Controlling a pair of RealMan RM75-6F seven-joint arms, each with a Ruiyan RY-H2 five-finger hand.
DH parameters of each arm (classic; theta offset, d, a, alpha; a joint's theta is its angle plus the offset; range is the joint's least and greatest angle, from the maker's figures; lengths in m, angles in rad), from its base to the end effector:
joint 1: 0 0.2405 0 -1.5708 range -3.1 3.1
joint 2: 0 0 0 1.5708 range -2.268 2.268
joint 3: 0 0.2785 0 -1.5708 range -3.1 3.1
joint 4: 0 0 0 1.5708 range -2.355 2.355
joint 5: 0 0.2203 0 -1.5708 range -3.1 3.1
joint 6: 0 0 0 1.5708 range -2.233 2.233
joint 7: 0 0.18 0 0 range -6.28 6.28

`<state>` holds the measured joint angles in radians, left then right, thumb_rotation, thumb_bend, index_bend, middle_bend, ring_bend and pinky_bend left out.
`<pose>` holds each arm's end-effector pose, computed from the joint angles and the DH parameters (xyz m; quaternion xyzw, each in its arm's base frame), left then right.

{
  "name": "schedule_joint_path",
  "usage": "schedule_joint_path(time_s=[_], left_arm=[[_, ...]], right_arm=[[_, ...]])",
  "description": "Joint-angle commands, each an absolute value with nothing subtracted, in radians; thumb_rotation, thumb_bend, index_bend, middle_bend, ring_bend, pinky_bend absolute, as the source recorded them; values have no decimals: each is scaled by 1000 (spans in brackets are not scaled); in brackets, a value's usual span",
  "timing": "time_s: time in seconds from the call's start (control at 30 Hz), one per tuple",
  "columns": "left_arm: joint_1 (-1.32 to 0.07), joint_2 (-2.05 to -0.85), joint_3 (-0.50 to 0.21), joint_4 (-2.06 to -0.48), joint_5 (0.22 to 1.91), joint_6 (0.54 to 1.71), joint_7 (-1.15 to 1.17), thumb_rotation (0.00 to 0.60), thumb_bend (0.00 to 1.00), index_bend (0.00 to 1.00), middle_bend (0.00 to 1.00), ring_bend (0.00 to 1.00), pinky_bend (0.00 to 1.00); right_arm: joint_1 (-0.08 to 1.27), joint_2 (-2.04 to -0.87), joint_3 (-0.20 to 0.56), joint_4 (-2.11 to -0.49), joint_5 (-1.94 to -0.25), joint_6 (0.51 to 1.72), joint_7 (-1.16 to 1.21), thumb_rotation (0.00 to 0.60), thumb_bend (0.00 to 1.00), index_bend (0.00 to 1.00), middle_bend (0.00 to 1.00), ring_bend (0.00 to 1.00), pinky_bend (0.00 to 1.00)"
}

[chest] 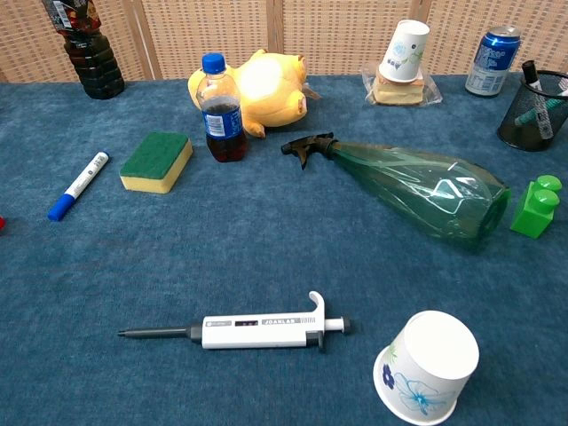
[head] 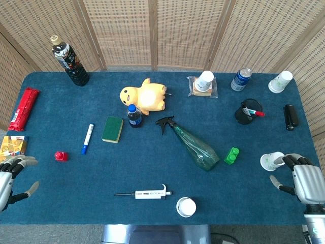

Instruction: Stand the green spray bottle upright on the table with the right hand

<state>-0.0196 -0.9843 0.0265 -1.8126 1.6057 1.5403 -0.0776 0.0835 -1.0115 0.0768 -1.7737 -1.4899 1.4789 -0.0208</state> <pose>-0.3015 0.1799 0.1761 -0.5854 -0.4343 -0.4229 0.5384 -0.3071 -0.2225 0.1836 0.5849 -0.3930 0.4054 0.5823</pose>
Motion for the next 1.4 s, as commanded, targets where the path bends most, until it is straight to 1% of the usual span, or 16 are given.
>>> schedule_joint_path(time_s=[0.03, 0.23, 0.43, 0.57, 0.67, 0.73, 0.9, 1.0, 1.13, 1.27, 1.4], left_arm=[[-17, -984, 30, -1810, 1604, 1539, -80, 600, 327, 324, 322, 233, 217], [-8, -989, 35, -1800, 1608, 1551, -90, 600, 328, 324, 321, 233, 217], [-7, -994, 37, -1802, 1624, 1558, -89, 600, 327, 319, 321, 232, 217], [-12, -991, 37, -1811, 1631, 1554, -93, 600, 328, 318, 321, 233, 216], [-19, -993, 36, -1815, 1633, 1544, -89, 600, 328, 318, 321, 233, 216], [-23, -994, 37, -1817, 1634, 1536, -90, 600, 329, 317, 320, 233, 216], [-30, -993, 38, -1813, 1626, 1520, -107, 600, 328, 315, 319, 233, 216], [-33, -995, 35, -1801, 1613, 1512, -115, 600, 328, 315, 320, 233, 216], [-41, -1002, 33, -1782, 1597, 1491, -128, 600, 328, 315, 319, 233, 215], [-53, -1013, 30, -1762, 1586, 1469, -148, 600, 328, 314, 318, 233, 215], [-60, -1018, 28, -1744, 1577, 1457, -159, 600, 328, 313, 318, 233, 215]], right_arm=[[82, -1011, 76, -1774, -1489, 1478, -18, 600, 281, 425, 449, 297, 366], [84, -1010, 75, -1780, -1483, 1466, 18, 600, 281, 412, 449, 298, 366], [86, -991, 75, -1791, -1510, 1468, 128, 600, 280, 386, 438, 297, 366], [93, -987, 79, -1809, -1534, 1472, 202, 600, 272, 344, 417, 291, 363], [119, -993, 84, -1821, -1557, 1448, 202, 600, 241, 288, 381, 248, 330], [145, -1004, 89, -1834, -1570, 1422, 174, 600, 220, 243, 352, 205, 290], [223, -1046, 112, -1893, -1557, 1326, 68, 600, 157, 86, 227, 50, 149], [282, -1081, 131, -1933, -1524, 1248, -29, 600, 138, 11, 151, 2, 75], [355, -1149, 149, -1972, -1463, 1155, -176, 600, 132, 0, 93, 0, 4], [422, -1241, 166, -1978, -1368, 1093, -343, 600, 114, 0, 60, 0, 0], [468, -1323, 185, -1972, -1273, 1083, -471, 600, 109, 0, 32, 0, 0]])
